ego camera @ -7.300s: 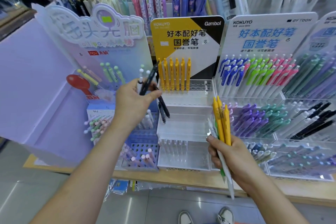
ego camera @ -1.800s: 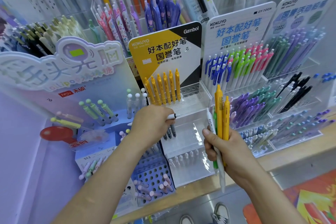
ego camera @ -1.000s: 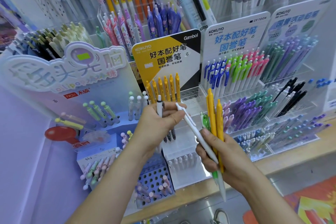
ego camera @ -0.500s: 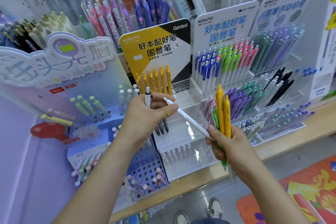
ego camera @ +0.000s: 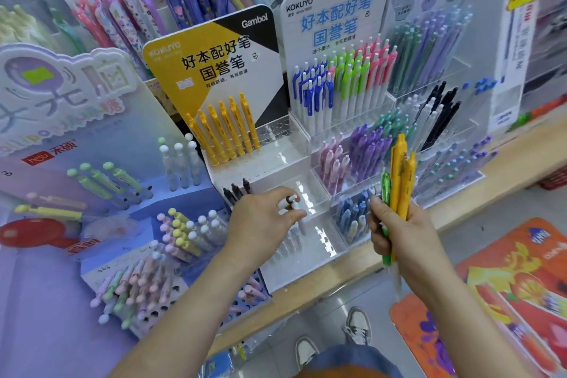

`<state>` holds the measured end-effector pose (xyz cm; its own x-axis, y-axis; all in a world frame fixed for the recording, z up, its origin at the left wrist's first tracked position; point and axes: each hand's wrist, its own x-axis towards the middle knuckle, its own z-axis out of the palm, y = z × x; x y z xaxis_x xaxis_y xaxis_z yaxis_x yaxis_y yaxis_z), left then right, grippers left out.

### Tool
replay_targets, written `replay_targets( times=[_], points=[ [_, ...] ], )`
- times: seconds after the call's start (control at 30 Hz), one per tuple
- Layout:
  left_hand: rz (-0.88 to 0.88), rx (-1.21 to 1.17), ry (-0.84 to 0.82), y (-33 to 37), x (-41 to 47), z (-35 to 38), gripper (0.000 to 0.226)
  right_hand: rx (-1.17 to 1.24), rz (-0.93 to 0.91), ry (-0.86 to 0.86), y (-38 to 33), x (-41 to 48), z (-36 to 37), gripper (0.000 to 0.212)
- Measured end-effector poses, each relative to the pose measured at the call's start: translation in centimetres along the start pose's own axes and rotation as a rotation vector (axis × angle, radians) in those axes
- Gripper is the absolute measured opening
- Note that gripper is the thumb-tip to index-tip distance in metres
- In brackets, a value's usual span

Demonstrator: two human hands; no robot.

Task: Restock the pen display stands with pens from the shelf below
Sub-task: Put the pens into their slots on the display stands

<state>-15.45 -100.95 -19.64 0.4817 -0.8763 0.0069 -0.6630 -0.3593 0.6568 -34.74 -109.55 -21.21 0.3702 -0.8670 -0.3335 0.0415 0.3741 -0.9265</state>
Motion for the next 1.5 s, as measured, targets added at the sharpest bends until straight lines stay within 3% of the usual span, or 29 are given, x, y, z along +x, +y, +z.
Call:
replay_targets(
  times=[0.5,0.7,0.87,1.03,1.3,1.4,1.5],
  points=[
    [0.032,0.189,-0.091,-2.7,0.7,4.2,0.024,0.022,0.046,-0.014,0.9,0.1,-0.5,0.023],
    [0.160,0.300,-0.152,-2.7,0.3,4.7,0.011,0.095,0.121,-0.086,1.4,0.1,-0.3,0.026],
    [0.268,0.459,-0.212,-3.2,0.8,4.9,0.016,0.240,0.229,-0.200,1.4,0.2,-0.3,0.026],
    [0.212,0.384,-0.066,-3.3,1.1,5.3,0.012,0.330,0.259,-0.257,1.0,0.2,-0.3,0.036],
    [0.102,0.502,-0.188,-1.8,1.7,4.8,0.030,0.398,0.242,-0.438,0.8,-0.2,0.0,0.029],
    [0.028,0.309,-0.138,-0.8,1.5,3.8,0.025,0.394,0.238,-0.513,0.7,-0.2,0.2,0.044],
    [-0.108,-0.296,-0.038,2.1,1.4,1.3,0.014,0.351,0.219,-0.529,0.5,-0.2,0.5,0.052]
  ],
)
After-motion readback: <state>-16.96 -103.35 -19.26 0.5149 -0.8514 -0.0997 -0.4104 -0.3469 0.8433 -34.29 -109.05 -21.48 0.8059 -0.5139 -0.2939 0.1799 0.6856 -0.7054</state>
